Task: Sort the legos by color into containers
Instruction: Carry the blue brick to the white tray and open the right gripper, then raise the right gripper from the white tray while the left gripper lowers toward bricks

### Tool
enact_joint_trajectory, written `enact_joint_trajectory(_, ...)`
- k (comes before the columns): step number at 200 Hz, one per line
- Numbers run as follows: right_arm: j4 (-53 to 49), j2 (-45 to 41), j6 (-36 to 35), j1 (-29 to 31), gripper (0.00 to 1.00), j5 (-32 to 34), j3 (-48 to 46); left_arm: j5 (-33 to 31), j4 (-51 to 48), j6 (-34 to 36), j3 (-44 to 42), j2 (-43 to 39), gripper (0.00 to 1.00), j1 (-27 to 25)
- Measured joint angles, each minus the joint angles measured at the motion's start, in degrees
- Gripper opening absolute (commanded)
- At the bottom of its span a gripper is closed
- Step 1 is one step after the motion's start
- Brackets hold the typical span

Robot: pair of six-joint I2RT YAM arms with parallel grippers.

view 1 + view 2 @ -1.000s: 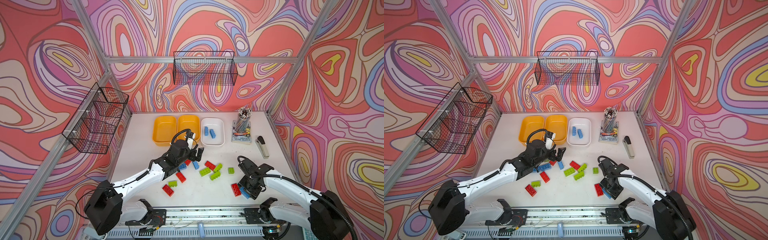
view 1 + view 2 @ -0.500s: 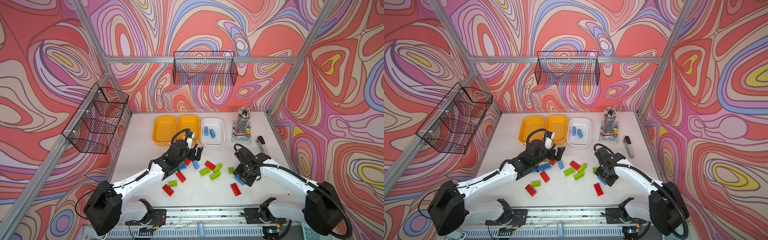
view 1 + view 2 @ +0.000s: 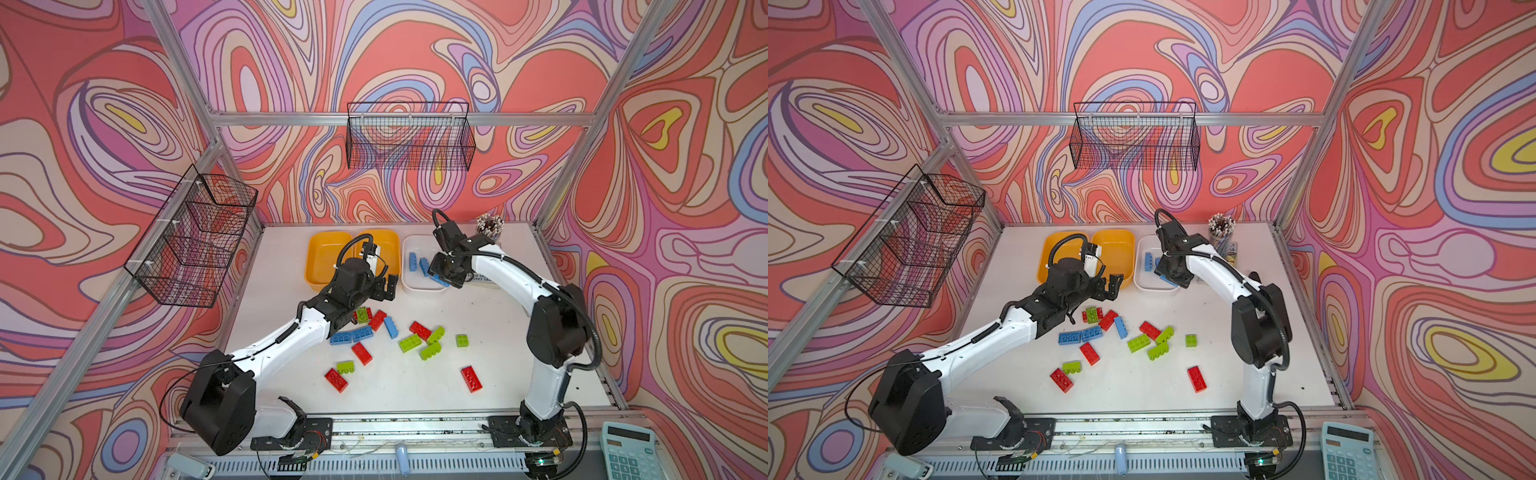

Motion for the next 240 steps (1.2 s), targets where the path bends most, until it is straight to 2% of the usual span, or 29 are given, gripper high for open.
enact_joint_trajectory(57, 1.95, 18.95, -7.48, -0.9, 0.54, 0.15, 20.72, 0.35, -9.07, -2.38, 9.66, 5.49, 1.0, 3.54)
enact_joint_trajectory(66, 1.9, 21.68, -8.44, -1.14, 0.58, 0.11, 23.87, 0.33, -10.75, -3.28, 11.3, 6.47, 1.0, 3.93)
enact_joint_trajectory(90, 2.16, 26.36, -10.62, -2.23, 0.83, -0.68, 29.97, 0.09, -15.04, -5.07, 14.34, 8.11, 1.0, 4.42)
enact_joint_trajectory(104, 2.43, 26.69, -11.91, -3.13, 0.9, -1.53, 31.01, -0.02, -17.05, -5.9, 14.97, 8.26, 1.0, 4.42)
enact_joint_trajectory(114, 2.86, 26.56, -12.59, -3.67, 0.98, -2.1, 31.52, -0.02, -18.03, -6.64, 15.02, 8.26, 1.0, 4.39)
enact_joint_trajectory(151, 4.0, 24.37, -14.95, -5.09, 0.98, -4.17, 30.01, 0.42, -19.82, -10.36, 14.01, 7.91, 1.0, 4.39)
enact_joint_trajectory(184, 4.02, 17.46, -16.15, -4.94, 0.98, -5.79, 22.36, 0.46, -21.2, -14.4, 10.8, 6.38, 1.0, 3.61)
enact_joint_trajectory(208, 3.8, 9.97, -16.83, -4.66, 0.98, -6.21, 15.1, -0.72, -23.67, -17.33, 10.23, 6.32, 1.0, 0.15)
enact_joint_trajectory(240, 4.04, -1.22, -17.49, -4.63, 0.98, -6.25, 4.68, -2.6, -26.91, -20.76, 10.21, 6.36, 0.94, -6.21)
